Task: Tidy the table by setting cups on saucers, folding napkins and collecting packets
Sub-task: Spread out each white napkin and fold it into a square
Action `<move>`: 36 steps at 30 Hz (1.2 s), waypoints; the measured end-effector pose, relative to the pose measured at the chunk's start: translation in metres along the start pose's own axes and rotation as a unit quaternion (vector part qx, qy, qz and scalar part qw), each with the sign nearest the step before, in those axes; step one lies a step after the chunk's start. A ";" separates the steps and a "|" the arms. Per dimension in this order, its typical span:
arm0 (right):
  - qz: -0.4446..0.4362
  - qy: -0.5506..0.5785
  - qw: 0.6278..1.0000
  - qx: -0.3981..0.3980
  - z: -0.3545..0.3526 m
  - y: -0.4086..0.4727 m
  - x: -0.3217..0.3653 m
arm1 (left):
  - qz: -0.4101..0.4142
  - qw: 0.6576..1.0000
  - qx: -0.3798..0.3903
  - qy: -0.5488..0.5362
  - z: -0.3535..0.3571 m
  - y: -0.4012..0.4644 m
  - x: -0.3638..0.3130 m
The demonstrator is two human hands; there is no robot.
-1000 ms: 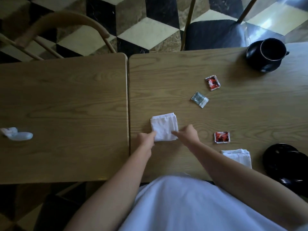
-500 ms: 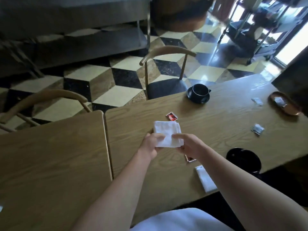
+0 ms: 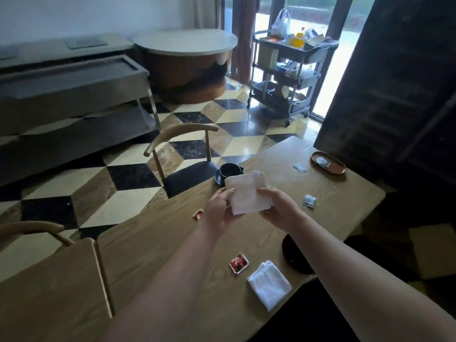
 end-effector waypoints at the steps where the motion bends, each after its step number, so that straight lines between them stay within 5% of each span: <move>1: -0.007 0.007 1.000 -0.005 -0.005 0.004 0.007 | -0.015 1.000 0.006 -0.001 0.008 0.006 0.001; 21: 0.065 -0.077 0.990 -0.100 -0.139 0.262 0.078 | -0.128 0.982 -0.134 0.025 0.112 0.244 0.001; 28: 0.101 -0.150 0.980 -0.079 -0.156 0.346 0.049 | -0.242 0.928 -0.226 -0.170 0.094 0.311 0.042; 36: 0.037 -0.385 0.922 -0.023 -0.146 0.455 0.042 | -0.202 0.895 -0.279 -0.283 0.068 0.394 0.032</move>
Point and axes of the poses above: each hand's wrist, its own y-axis towards the middle knuckle, its own z-axis out of the palm, x = y × z, the point moved 2 cm from there along y, towards the middle knuckle, and after that the axes turned 7 degrees about -z, right-handed, at the moved point
